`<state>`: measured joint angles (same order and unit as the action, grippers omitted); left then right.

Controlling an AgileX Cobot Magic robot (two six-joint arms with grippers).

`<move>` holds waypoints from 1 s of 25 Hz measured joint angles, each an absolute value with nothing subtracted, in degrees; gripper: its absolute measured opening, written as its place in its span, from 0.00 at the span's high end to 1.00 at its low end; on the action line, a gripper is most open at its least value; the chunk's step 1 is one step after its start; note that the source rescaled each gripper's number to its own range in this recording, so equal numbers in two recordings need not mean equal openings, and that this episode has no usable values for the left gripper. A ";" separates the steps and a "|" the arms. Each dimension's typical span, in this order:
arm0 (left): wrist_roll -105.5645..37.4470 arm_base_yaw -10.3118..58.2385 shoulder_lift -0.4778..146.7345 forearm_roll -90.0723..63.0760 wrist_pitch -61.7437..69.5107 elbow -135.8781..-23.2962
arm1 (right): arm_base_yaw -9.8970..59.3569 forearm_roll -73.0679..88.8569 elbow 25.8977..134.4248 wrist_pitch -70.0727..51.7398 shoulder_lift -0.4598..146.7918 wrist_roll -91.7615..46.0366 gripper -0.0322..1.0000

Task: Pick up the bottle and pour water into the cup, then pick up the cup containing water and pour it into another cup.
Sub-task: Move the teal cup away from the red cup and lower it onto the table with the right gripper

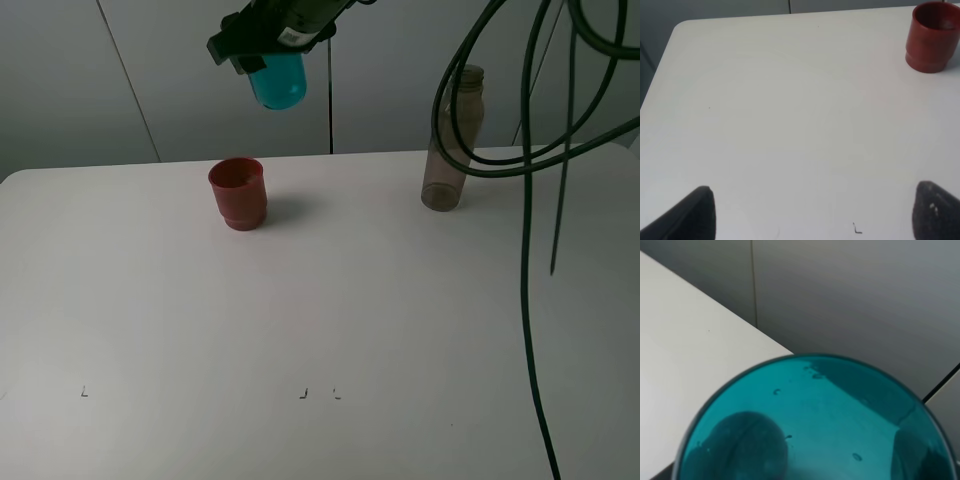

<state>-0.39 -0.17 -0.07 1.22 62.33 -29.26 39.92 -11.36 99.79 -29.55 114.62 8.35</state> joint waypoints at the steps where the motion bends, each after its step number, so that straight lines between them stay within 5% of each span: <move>1: -0.39 -0.17 -0.07 1.22 62.33 -29.26 | 39.92 -10.88 98.17 -29.24 113.82 8.35 0.90; 9: 0.00 -0.17 -0.07 1.22 62.33 -29.26 | 38.90 -5.27 82.40 -21.34 105.62 5.72 0.90; 25: 0.00 -0.17 -0.07 1.22 62.33 -29.26 | 32.51 5.29 44.21 16.74 97.73 2.79 0.90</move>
